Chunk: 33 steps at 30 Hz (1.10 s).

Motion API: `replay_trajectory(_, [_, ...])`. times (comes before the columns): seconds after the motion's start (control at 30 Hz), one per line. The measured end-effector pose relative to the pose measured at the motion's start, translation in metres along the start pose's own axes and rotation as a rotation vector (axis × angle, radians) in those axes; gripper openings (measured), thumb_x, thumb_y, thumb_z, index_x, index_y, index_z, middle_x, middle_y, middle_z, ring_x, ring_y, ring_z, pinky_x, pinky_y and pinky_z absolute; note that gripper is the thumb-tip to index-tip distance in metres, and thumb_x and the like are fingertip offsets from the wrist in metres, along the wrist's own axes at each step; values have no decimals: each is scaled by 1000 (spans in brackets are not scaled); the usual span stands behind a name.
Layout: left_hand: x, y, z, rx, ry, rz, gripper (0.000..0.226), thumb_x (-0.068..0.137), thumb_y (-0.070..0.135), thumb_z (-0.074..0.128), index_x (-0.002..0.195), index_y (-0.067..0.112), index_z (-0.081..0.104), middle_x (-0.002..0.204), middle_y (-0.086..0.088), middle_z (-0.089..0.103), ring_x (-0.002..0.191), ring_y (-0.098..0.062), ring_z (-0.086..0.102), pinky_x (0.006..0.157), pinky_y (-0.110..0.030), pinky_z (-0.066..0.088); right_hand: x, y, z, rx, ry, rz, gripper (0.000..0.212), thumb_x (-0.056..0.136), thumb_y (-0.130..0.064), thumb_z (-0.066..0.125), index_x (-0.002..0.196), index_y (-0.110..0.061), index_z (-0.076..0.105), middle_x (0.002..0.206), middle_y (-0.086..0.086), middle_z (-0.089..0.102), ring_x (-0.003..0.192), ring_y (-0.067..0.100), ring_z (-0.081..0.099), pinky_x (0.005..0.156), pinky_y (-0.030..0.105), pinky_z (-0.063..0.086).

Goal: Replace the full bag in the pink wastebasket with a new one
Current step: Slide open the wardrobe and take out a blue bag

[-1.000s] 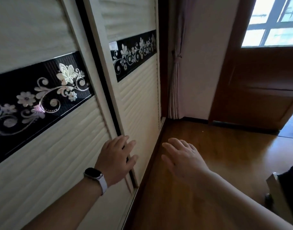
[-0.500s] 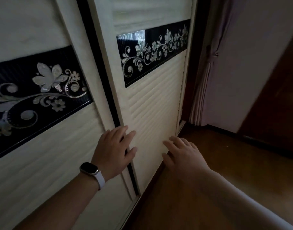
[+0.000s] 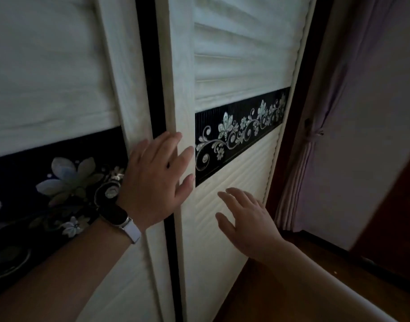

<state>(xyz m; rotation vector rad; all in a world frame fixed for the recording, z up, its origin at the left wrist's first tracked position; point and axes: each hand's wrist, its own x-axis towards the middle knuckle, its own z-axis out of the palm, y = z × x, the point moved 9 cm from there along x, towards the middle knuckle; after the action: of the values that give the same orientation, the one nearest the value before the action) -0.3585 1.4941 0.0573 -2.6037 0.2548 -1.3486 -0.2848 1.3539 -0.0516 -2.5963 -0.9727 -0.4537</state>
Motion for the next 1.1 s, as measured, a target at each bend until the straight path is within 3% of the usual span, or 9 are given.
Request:
replay_trajectory(0.1, [30, -11, -22, 74, 79, 7, 45, 89, 37, 57, 126, 11, 59, 138, -18, 52, 131, -36, 44, 101, -55, 35, 31, -14, -9, 45, 111, -72, 59, 95, -57, 34, 147, -30, 25, 153, -5, 30, 140, 14, 25, 112, 31, 17])
replay_trajectory(0.23, [63, -15, -54, 164, 206, 35, 43, 88, 35, 57, 123, 11, 61, 138, -18, 53, 130, -35, 45, 102, -55, 36, 66, -35, -30, 162, 319, -217, 60, 94, -51, 43, 145, -21, 34, 149, 4, 39, 138, 20, 34, 112, 36, 29])
replay_trajectory(0.47, [115, -28, -65, 347, 250, 19, 45, 86, 35, 55, 124, 10, 59, 141, -19, 49, 132, -37, 44, 101, -55, 36, 98, -54, -45, 325, 580, -377, 64, 91, -47, 51, 144, -14, 33, 151, 16, 32, 139, 31, 33, 111, 44, 32])
replay_trajectory(0.57, [132, -30, -56, 402, 250, -10, 46, 84, 33, 55, 124, 9, 59, 146, -20, 44, 135, -40, 40, 103, -56, 35, 104, -59, -37, 355, 631, -399, 71, 89, -54, 51, 143, -11, 31, 150, 19, 30, 140, 34, 31, 111, 48, 32])
replay_trajectory(0.73, [137, -28, -44, 467, 254, -24, 46, 84, 33, 52, 123, 9, 59, 148, -21, 40, 137, -44, 36, 104, -57, 33, 109, -59, -27, 327, 750, -434, 86, 73, -48, 70, 140, -10, 32, 146, 21, 35, 138, 36, 32, 109, 52, 33])
replay_trajectory(1.1, [165, -19, -3, 445, 234, -49, 49, 80, 32, 55, 125, 10, 59, 150, -21, 37, 138, -45, 33, 104, -58, 33, 136, -17, -18, 354, 849, -466, 78, 77, -52, 59, 137, -8, 35, 146, 20, 33, 139, 35, 31, 108, 53, 32])
